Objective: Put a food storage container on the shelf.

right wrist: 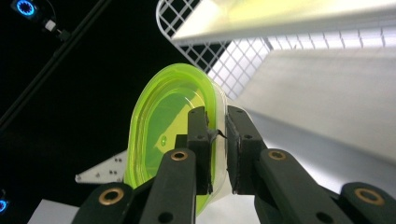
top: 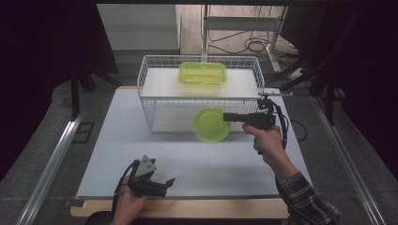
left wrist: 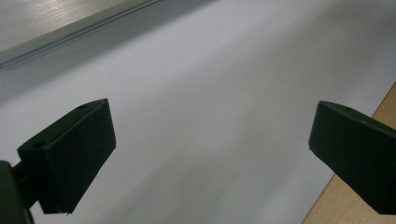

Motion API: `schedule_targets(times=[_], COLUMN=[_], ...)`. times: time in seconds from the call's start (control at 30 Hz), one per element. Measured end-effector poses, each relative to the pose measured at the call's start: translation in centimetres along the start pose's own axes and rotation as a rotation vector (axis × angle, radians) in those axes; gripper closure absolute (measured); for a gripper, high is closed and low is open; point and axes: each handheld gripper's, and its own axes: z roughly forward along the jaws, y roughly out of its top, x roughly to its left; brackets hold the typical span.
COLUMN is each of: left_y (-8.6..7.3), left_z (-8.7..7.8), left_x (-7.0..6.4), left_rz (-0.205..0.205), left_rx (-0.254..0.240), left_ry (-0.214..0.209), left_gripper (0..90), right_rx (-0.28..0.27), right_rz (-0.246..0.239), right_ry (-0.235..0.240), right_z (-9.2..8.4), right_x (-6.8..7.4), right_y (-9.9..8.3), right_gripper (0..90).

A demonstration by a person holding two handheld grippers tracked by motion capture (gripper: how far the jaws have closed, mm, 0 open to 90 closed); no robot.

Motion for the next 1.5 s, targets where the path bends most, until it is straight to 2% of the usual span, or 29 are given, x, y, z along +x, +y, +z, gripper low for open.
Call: schedule_targets(times=[0.3, 0.5, 0.7, 1.03, 1.17, 1.5], left_y=[0.0, 0.0, 0.0, 0.0, 0.0, 0.0], left_z=[0.0, 0.0, 0.0, 0.0, -0.1, -0.4], left_x=[0.0, 0.0, -0.1, 0.0, 0.1, 0.3], left_rz=[0.002, 0.004, 0.002, 0.004, -0.002, -0.024], left_rx=[-0.001, 0.0, 0.002, 0.0, -0.009, -0.023], left_ry=[0.0, -0.001, -0.002, -0.004, -0.009, -0.028], left_gripper=[0.3, 0.2, 0.2, 0.2, 0.2, 0.2], right_rx=[-0.05, -0.072, -0.104, -0.165, -0.195, -0.224], right_rz=[-0.023, -0.025, -0.028, -0.047, -0.046, -0.032], right_ry=[0.0, -0.001, -0.006, -0.049, -0.081, -0.156], right_z=[-0.4, -0.3, 0.0, 0.4, 0.8, 1.9], right_x=[1.7, 2.4, 3.3, 4.2, 4.5, 3.8], right_y=[2.8, 4.2, 6.3, 9.1, 10.6, 12.7], right_gripper=[81.3, 81.3, 81.3, 81.3, 81.3, 81.3])
